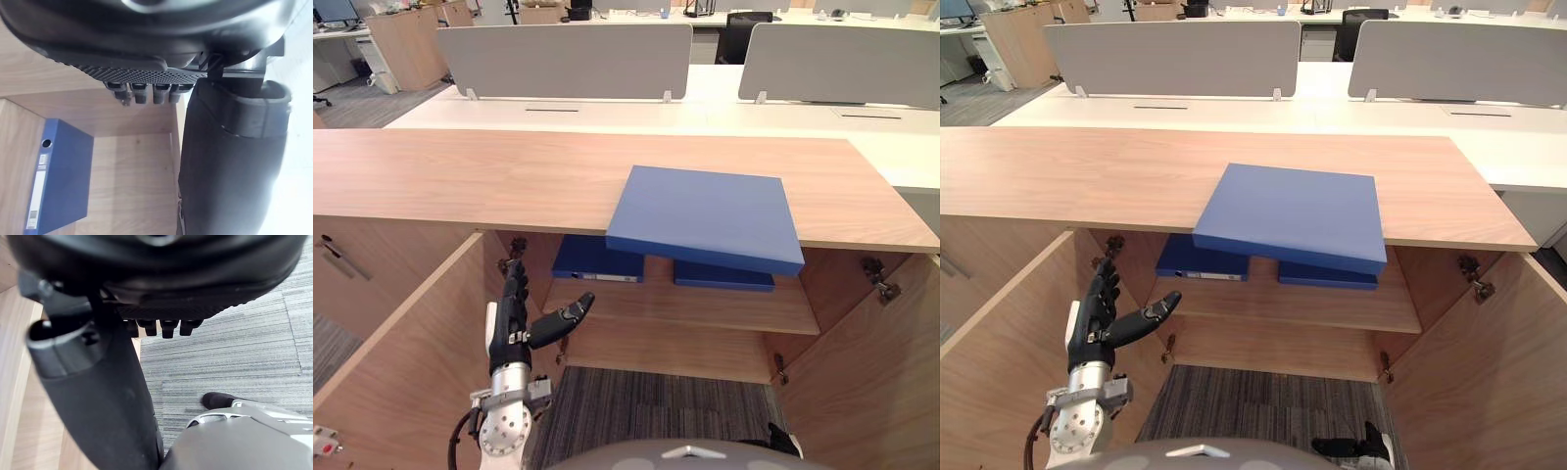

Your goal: Walk over to the cabinet, pick up the folder, carry it to the office cabinet, place the folder inside the office cabinet, then close the office cabinet door

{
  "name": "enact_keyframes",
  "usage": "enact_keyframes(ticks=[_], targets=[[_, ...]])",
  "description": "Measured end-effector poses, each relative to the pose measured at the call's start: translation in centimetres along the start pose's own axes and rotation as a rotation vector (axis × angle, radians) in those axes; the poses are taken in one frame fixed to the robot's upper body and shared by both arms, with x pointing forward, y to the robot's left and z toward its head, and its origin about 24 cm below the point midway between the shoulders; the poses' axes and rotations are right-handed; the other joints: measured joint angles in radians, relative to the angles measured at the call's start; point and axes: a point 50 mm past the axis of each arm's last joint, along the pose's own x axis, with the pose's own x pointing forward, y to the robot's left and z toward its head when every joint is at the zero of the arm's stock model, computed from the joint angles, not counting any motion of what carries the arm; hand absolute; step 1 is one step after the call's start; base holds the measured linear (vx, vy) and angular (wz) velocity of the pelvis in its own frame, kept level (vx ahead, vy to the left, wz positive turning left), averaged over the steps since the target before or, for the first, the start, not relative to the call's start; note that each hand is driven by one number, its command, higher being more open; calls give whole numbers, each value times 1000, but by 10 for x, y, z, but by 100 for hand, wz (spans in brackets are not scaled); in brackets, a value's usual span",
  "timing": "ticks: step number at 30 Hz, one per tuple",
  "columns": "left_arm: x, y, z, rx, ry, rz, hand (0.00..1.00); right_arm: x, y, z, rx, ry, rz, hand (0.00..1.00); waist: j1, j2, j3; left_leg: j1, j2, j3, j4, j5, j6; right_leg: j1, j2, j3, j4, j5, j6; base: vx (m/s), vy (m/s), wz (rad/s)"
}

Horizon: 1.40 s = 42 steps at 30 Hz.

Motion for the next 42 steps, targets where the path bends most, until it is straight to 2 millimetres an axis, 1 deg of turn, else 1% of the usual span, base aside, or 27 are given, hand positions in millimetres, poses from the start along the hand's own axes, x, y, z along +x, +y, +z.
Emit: enact_keyframes(ticks=[6,10,12,15,19,22,24,27,28,29,31,35,38,42], targets=[[1,0,18,-13,-81,8,100,0,3,-1,-29,2,17,100,2,-5,-7,2,6,0,1,-3,-2,4,5,2,0,-2,-2,0,-22,0],[1,1,43,-7,-196,15,100,-1,3,-6,-35,23,19,100,8,-10,-11,-2,12,4,14,-14,-7,6,11,7,0,-4,-4,1,-17,-1],[1,2,52,6,-244,7,100,-1,3,-8,-56,28,20,100,8,-9,-14,-6,14,5,23,-19,-9,7,13,9,0,-5,-6,0,0,0],[3,2,66,71,-320,-23,100,-1,2,-9,-64,29,19,100,7,-5,-18,-8,19,7,28,-22,-13,6,19,12,0,-7,-9,0,0,0],[7,-4,74,139,-382,-94,100,0,1,-8,-78,26,21,100,6,0,-20,-9,25,9,36,-27,-20,6,28,15,4,-11,-16,-4,-18,-1],[14,-6,86,232,-462,-168,100,0,0,-8,-93,24,22,100,2,7,-22,-9,35,18,38,-31,-26,-1,38,26,11,-16,-24,-11,-31,-9],[17,-6,92,265,-506,-191,100,0,-1,-7,-105,17,23,100,-2,9,-23,-9,39,24,39,-33,-29,-3,42,32,12,-17,-25,-8,-27,-10],[23,-7,107,304,-598,-228,100,1,-2,-4,-123,4,26,100,-9,13,-23,-8,44,30,40,-34,-31,-6,48,37,13,-19,-28,0,-18,-7],[25,-8,116,320,-649,-245,100,1,-2,-4,-136,-1,27,100,-10,13,-22,-8,47,33,40,-35,-32,-8,50,40,13,-19,-29,8,-14,-5],[25,-9,118,324,-660,-250,100,1,-2,-3,-136,-1,27,100,-10,13,-22,-8,47,33,40,-35,-32,-8,51,41,13,-19,-29,11,-13,-6],[27,-11,133,347,-751,-280,100,1,-2,-3,-137,-2,31,100,-10,12,-22,-7,52,36,40,-37,-36,-9,55,43,14,-22,-34,11,-13,-4],[30,-13,143,354,-811,-284,100,2,-2,-2,-137,-4,37,100,-10,13,-22,-6,56,39,40,-39,-38,-10,60,46,14,-25,-38,0,-3,-1],[30,-15,147,418,-850,-278,100,2,-1,-1,-137,-5,38,100,-10,12,-21,-7,60,43,40,-40,-40,-16,65,51,19,-28,-42,-7,-13,-5],[30,-23,149,496,-898,-285,100,2,-1,-1,-136,-5,39,100,-10,12,-21,-6,63,48,41,-41,-41,-18,69,57,21,-30,-45,-10,-6,-3]])
